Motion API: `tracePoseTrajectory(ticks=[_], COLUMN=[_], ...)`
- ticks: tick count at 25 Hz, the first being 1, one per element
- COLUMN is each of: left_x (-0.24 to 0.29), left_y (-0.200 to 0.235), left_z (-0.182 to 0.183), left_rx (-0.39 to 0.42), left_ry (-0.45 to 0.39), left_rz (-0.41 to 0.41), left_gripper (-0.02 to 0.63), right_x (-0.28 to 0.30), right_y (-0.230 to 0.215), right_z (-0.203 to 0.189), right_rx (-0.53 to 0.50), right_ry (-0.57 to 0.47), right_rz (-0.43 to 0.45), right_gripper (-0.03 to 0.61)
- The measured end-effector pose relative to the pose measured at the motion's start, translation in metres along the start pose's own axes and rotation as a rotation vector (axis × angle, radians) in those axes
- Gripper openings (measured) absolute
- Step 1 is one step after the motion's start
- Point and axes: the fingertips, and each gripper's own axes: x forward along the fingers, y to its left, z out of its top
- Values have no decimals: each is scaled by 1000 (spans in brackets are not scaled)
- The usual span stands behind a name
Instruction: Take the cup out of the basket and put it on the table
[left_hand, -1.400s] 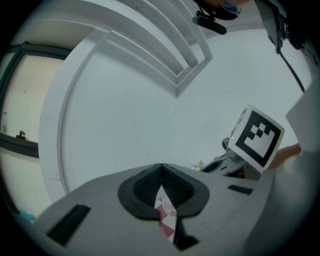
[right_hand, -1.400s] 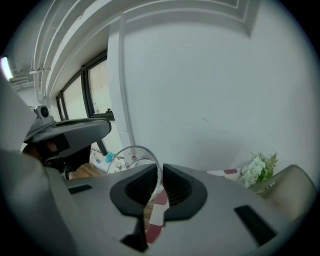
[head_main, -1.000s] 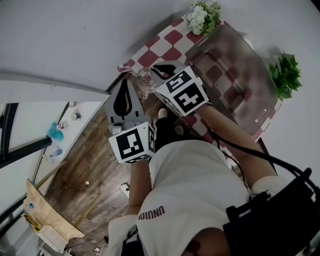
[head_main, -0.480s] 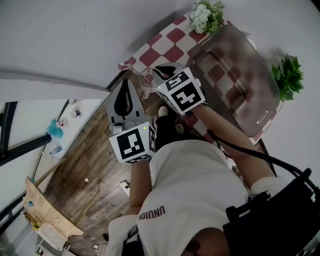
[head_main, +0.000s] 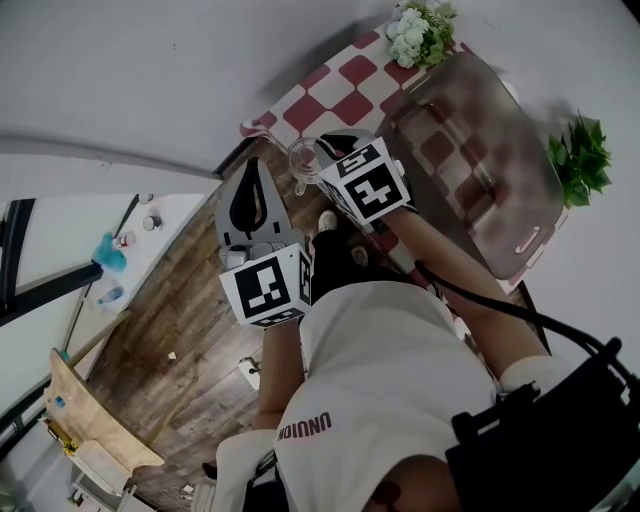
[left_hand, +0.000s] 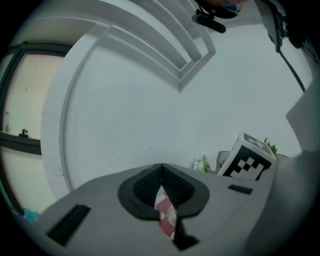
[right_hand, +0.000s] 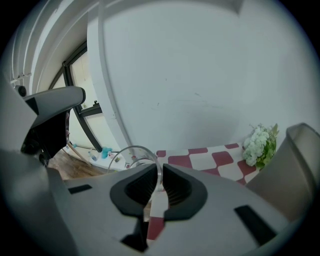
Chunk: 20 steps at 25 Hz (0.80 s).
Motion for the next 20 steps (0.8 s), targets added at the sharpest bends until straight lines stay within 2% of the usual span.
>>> tracePoseTrajectory(ticks=[20], left_x=[9], left_y=[1], left_z=[-9], left_rx=[-4], left_ry=[28], left_rz=[-5], left_gripper=[12], right_x=[29], right_y=[-16], right_z=[-30], right_rx=[74], right_ry=[75], right_rz=[-24], right_gripper=[44])
